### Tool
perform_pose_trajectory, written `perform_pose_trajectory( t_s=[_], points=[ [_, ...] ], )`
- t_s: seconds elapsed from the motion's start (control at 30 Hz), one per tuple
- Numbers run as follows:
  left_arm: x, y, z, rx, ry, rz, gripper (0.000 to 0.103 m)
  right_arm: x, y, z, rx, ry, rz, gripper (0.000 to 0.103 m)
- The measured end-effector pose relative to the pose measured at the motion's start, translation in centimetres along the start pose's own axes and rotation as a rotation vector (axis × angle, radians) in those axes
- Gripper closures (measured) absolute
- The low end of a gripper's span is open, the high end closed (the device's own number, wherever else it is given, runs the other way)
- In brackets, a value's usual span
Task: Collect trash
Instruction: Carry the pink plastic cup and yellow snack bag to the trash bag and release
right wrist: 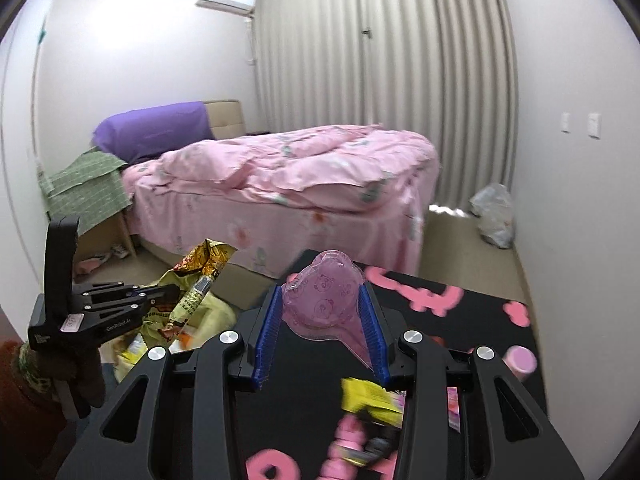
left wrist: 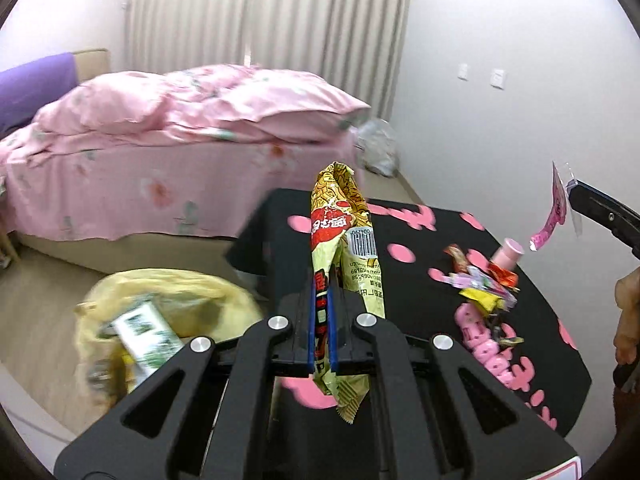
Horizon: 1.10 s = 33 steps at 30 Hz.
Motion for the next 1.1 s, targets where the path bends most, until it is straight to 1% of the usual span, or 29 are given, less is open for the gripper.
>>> perform_pose_trajectory(
  t_s=[0.07,0.13,0.27,0.33,0.4,0.47,0.53,0.57,0.67,0.7,0.8,0.87,0.93,1.0,1.1],
  points=[
    [-1.4,-0.6,-1.6,-0.013,0.042,0.017,0.099,0.6,-0.1,-1.7,-0.014,0.029,-0.011,0.066],
    [-2.6,-1.3,-3.1,-0.025,0.068,0.031,0.099,1.5,-0.3,-3.8,-0.032,0.063,-0.030,0.066],
    [-3.9,-2.7,-5.7,-0.064,0.090,0.039,0.099,3.2,-0.8,-7.4,-0.081,0.112,-0.066,0.066],
    [-4.4,-3.5,-7.1,-0.095,0.114,0.041,0.099,4.0,-1.2,-8.9,-0.094,0.133,-0.084,0.066],
    [-4.9,-4.4,-9.0,-0.148,0.147,0.045,0.099,4.9,-1.5,-10.4,-0.106,0.159,-0.108,0.066],
    [-5.3,-5.5,-11.3,-0.217,0.206,0.042,0.099,5.9,-1.5,-11.7,-0.114,0.185,-0.125,0.066],
    [-5.5,-6.6,-13.3,-0.284,0.263,0.027,0.099,6.8,-1.4,-13.3,-0.116,0.226,-0.133,0.066],
    [-5.4,-7.3,-14.2,-0.321,0.277,0.021,0.099,7.4,-1.3,-14.2,-0.113,0.257,-0.138,0.066],
    [-4.7,-8.7,-15.1,-0.373,0.296,0.015,0.099,9.0,-1.3,-16.0,-0.095,0.340,-0.158,0.066],
    [-4.3,-9.3,-15.2,-0.383,0.291,0.012,0.099,9.8,-1.3,-16.6,-0.079,0.374,-0.169,0.066],
    [-3.1,-11.0,-15.0,-0.406,0.246,0.008,0.099,12.4,-2.0,-17.8,-0.017,0.459,-0.210,0.066],
    [-1.9,-12.2,-14.7,-0.409,0.211,-0.006,0.099,14.5,-2.7,-18.3,0.020,0.494,-0.248,0.066],
    [-0.5,-13.3,-14.7,-0.400,0.201,-0.053,0.099,17.0,-4.0,-18.7,0.053,0.511,-0.303,0.066],
    [1.0,-14.3,-14.6,-0.394,0.207,-0.106,0.099,19.8,-5.7,-19.0,0.090,0.515,-0.373,0.066],
    [2.1,-15.1,-14.6,-0.397,0.209,-0.142,0.099,23.3,-8.6,-19.2,0.101,0.490,-0.480,0.066]
  ],
)
Point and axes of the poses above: each gripper's, at about its wrist camera, not at the fingertips, and x roughly the way its jaws point, z to its right, y to its top, the point moved 4 cm from there along x, roughly the way its jaws point, and after that the axes turned 13 degrees about x, right-handed, at the moved point
